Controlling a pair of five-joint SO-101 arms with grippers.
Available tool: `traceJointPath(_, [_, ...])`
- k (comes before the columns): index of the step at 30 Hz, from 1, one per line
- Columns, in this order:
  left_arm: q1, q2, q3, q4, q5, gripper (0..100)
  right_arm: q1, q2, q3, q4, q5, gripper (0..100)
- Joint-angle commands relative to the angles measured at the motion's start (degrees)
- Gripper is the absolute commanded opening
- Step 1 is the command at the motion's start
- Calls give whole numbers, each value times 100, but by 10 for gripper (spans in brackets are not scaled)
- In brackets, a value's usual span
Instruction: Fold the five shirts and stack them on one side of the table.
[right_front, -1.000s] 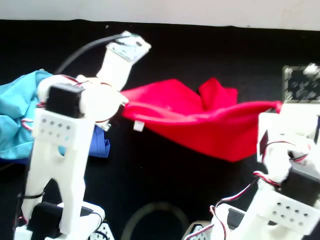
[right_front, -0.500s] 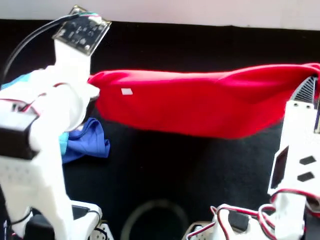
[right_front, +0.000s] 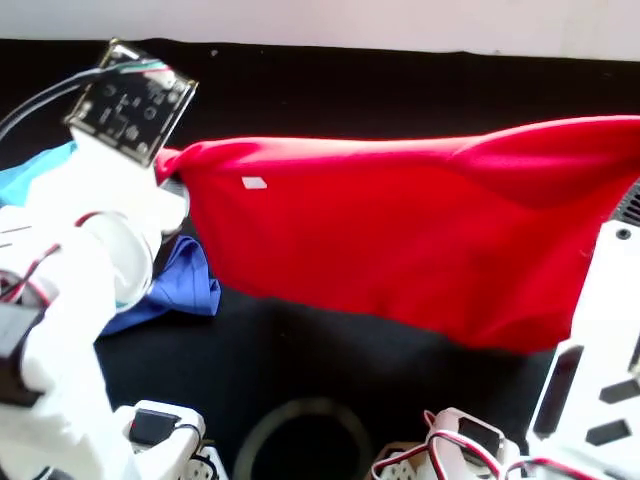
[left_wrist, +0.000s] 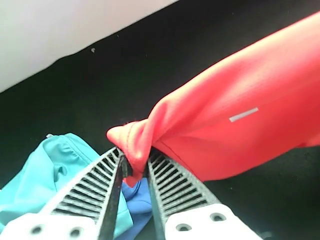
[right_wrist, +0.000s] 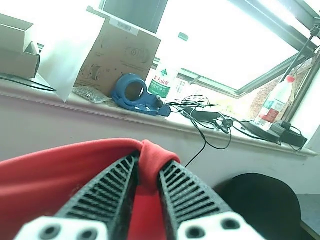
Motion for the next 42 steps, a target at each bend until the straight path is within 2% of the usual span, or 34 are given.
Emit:
traceJointPath(1, [40,-198,-154,0,53,8,127,4,-163,-163,53,6])
traceJointPath(20, [4,-1033,-40,35,53,8,127,-646,-92,-189,44,6])
traceJointPath(25, [13,-1024,1095,-114,44,8,92,-145,136,-180,35,6])
traceJointPath(31, [40,-998,2862,-1204,44,8,-40,725,1226,-251,35,6])
traceJointPath(36, [40,-171,3433,-2154,53,8,-295,1429,2097,-840,53,6])
traceJointPath(42, [48,1771,1851,-2400,53,8,-497,2281,2185,-1648,44,6])
